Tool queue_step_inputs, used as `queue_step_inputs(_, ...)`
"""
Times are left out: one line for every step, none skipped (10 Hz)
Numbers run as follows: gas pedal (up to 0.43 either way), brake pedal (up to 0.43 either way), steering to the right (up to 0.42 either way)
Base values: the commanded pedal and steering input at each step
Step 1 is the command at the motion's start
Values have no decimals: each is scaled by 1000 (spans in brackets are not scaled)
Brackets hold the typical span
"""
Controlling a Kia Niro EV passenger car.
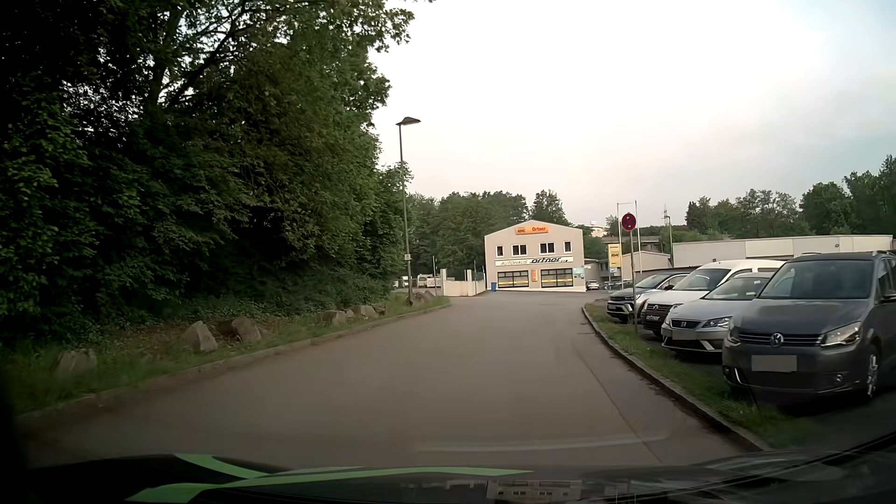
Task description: Follow the waypoints while adhering to traffic rules and regulations
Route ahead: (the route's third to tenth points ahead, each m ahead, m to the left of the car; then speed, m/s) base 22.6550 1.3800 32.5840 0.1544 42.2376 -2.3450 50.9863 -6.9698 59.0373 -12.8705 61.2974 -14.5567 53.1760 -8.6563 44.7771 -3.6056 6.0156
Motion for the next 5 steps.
queue_step_inputs(0,0,17)
queue_step_inputs(0,0,19)
queue_step_inputs(0,0,21)
queue_step_inputs(0,0,23)
queue_step_inputs(0,0,26)
